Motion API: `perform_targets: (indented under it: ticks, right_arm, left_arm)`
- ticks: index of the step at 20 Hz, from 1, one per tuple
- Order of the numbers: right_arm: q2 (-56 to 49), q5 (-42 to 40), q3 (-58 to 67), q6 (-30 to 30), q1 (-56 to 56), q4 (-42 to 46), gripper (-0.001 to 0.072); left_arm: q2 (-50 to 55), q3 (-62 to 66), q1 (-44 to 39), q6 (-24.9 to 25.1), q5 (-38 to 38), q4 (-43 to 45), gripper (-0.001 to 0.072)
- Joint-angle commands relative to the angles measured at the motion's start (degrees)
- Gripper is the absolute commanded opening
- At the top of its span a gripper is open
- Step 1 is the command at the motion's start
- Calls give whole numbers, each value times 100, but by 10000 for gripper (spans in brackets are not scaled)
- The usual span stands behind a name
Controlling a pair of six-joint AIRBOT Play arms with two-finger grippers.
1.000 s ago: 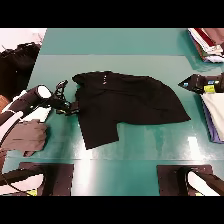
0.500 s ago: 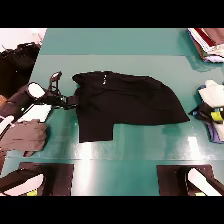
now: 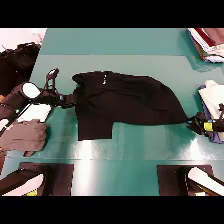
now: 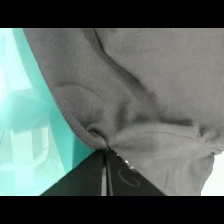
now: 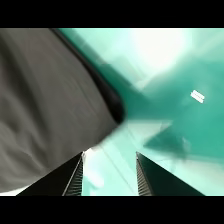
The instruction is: Fold the shirts.
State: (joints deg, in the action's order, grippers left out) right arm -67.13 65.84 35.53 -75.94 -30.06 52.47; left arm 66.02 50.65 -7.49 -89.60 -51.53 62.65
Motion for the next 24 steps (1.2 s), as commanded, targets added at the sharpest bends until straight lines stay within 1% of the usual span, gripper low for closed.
perform_targets:
  ticks: [1,2,4,5,6,9,11,14,17,21,24]
  right_arm:
    - [-378,-581,234,55,409,-184,345]
    - [-470,-643,330,55,538,-173,262]
    - [-643,-754,494,57,798,-166,165]
    - [-704,-772,562,59,909,-133,69]
    - [-715,-785,614,72,1021,-131,17]
    - [-328,-667,986,267,1279,-131,16]
    - [162,-492,1556,297,1390,-136,16]
    - [994,-374,2889,297,1517,-142,16]
    - [1633,-391,4323,297,1554,-138,16]
    - [2291,-417,5628,297,1554,-120,16]
    - [2577,-168,6332,286,1554,496,16]
  left_arm:
    - [-13,7,2,2,-11,4,22]
    - [-13,4,2,2,-9,7,22]
    - [-13,7,2,2,9,11,22]
    - [-13,7,2,0,4,11,21]
    - [-26,11,2,-2,-2,9,21]
    - [-476,245,2,-70,-4,245,20]
    - [-1003,789,2,-219,-151,667,20]
    - [-1766,2098,2,-212,-457,1056,21]
    - [-2282,3700,2,-195,-470,1082,21]
    - [-2479,5591,2,-195,-560,1071,21]
    - [-2476,6596,2,-197,-603,1069,20]
